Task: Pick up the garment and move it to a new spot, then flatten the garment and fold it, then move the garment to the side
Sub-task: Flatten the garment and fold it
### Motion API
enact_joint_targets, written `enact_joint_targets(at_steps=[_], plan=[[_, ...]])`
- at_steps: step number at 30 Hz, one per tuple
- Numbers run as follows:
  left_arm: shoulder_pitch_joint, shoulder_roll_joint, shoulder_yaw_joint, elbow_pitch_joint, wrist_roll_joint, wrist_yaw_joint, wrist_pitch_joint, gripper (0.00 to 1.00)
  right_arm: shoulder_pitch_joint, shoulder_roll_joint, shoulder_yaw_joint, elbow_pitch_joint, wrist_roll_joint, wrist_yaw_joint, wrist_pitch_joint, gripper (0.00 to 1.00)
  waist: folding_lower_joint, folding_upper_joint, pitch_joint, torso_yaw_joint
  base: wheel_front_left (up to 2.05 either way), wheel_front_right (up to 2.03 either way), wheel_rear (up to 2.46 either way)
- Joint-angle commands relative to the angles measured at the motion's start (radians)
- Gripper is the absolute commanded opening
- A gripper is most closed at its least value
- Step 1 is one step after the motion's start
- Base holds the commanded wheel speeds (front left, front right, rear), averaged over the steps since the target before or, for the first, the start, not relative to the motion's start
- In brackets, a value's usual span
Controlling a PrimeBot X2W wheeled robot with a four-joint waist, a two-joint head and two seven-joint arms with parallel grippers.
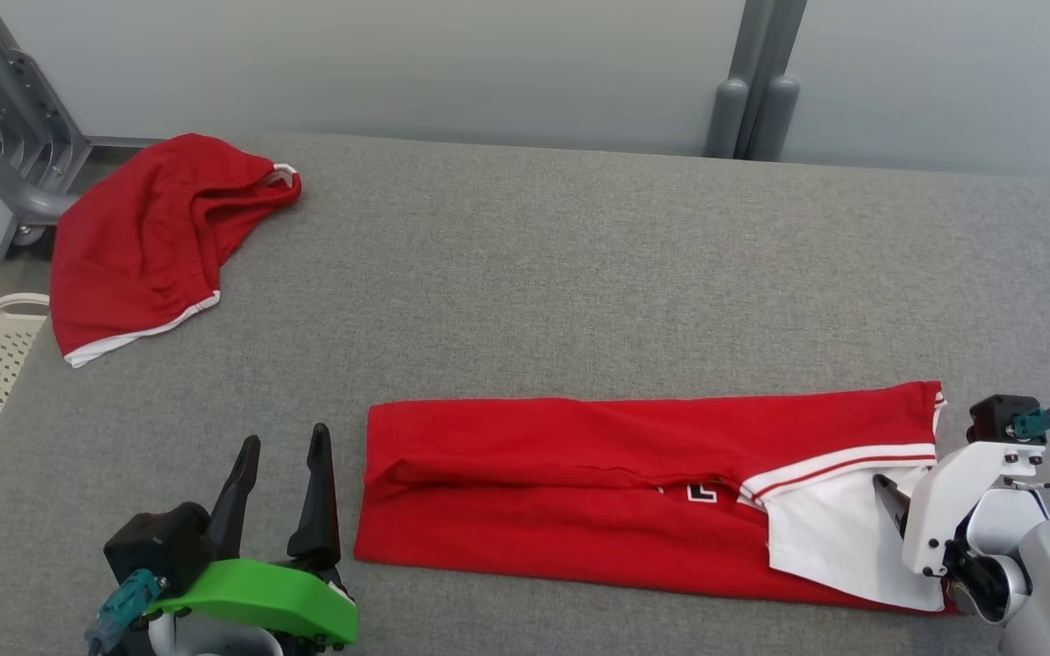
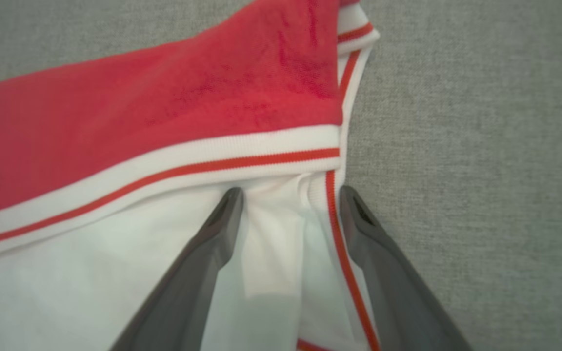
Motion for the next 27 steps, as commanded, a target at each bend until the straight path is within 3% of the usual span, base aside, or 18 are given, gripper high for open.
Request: enact_joint_targets(at_steps=[1,3,5,8,20,27], plan=[[-0.012,0.001,0.005,0.0,0.0,0.005,-0.003,1.0,0.005,0.014,0.028,0.006,0.01,0.001,0.002,1.0,0.0,0.0,0.002,-0.003,0.0,0.0,0.0],[-0.015,0.0,0.006,0.001,0.001,0.005,-0.004,1.0,0.005,0.009,0.052,0.0,0.014,0.001,-0.001,1.0,0.0,0.0,0.004,-0.007,0.0,0.0,0.0],[-0.017,-0.001,0.007,0.003,0.002,0.004,-0.004,1.0,0.004,0.002,0.071,0.0,0.006,0.002,-0.006,0.42,0.0,0.0,0.006,-0.011,0.0,0.0,0.0],[-0.02,-0.003,0.01,0.004,0.002,0.002,-0.004,1.0,-0.004,-0.012,0.086,0.013,-0.025,0.001,-0.018,0.03,0.0,0.0,0.01,-0.017,0.0,0.0,0.0],[-0.017,-0.011,0.025,0.004,0.009,-0.001,-0.009,1.0,-0.082,-0.045,0.033,0.034,-0.05,-0.001,-0.088,0.0,0.0,0.0,0.011,-0.068,0.0,0.0,0.0],[-0.019,-0.018,0.028,0.0,0.016,-0.005,-0.011,1.0,-0.1,-0.111,-0.052,0.014,-0.078,0.0,-0.087,0.0,0.0,0.0,0.012,-0.117,0.0,0.0,0.0]])
